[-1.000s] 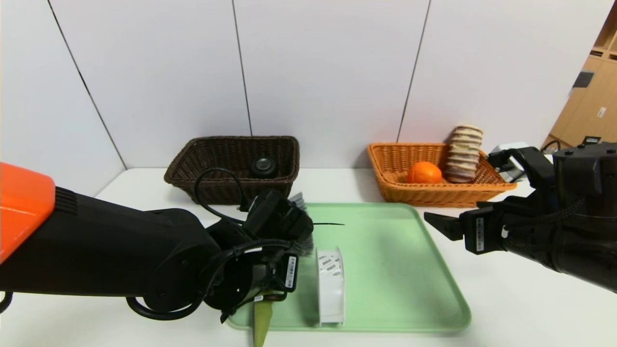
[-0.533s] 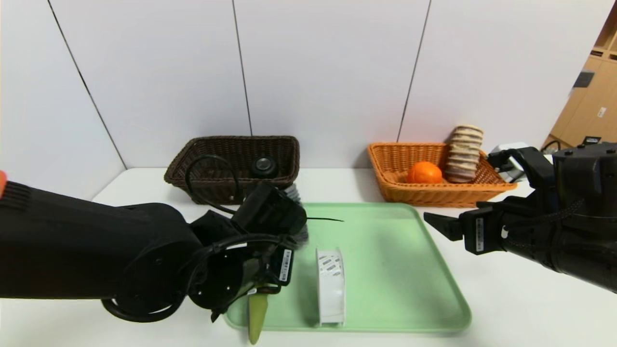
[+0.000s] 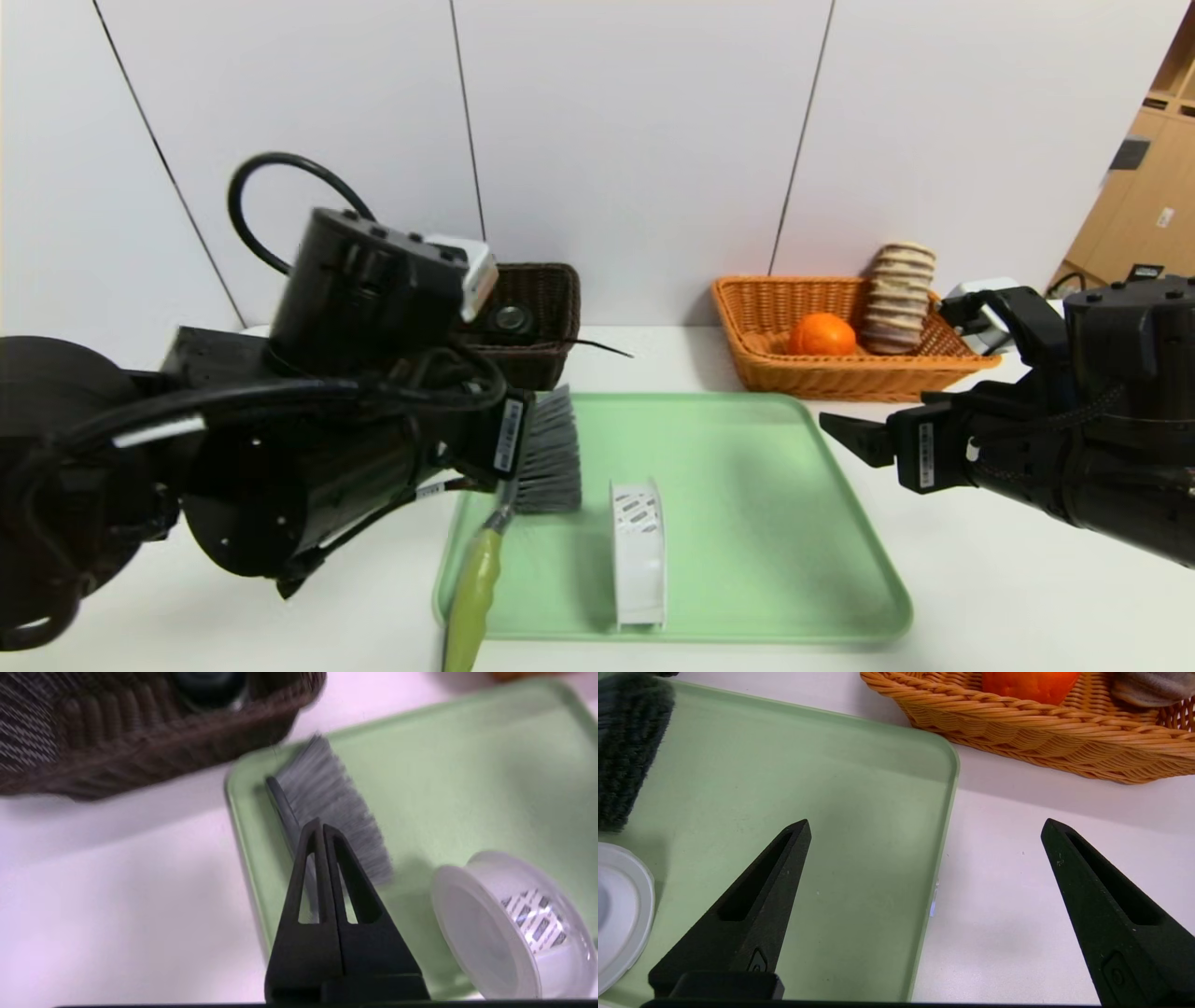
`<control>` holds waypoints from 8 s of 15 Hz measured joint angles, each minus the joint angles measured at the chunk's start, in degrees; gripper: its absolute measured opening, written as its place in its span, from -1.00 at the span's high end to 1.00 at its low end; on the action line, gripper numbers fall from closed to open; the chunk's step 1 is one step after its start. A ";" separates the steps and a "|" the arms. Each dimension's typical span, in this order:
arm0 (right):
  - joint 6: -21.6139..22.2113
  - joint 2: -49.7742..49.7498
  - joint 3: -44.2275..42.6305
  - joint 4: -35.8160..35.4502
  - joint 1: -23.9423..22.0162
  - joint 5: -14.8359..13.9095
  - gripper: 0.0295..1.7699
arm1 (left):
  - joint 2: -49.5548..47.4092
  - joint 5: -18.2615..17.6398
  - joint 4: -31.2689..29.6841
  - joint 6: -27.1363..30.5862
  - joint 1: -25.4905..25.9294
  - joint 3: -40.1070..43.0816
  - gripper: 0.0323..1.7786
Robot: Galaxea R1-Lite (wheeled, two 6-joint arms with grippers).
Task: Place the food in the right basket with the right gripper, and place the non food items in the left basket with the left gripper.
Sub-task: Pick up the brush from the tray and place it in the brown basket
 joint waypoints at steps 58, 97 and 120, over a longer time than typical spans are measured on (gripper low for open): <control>0.63 -0.41 2.69 -0.74 0.23 -0.04 -0.92 | 18.29 -4.68 17.19 -3.35 3.21 -6.30 -0.90; 0.63 2.40 4.33 -5.19 0.09 -0.01 -0.93 | 20.08 -10.42 16.86 -4.92 2.26 -5.75 0.13; 0.43 0.90 5.64 -5.18 0.09 -0.12 -0.93 | 1.37 -8.63 7.41 2.29 5.62 -4.99 0.71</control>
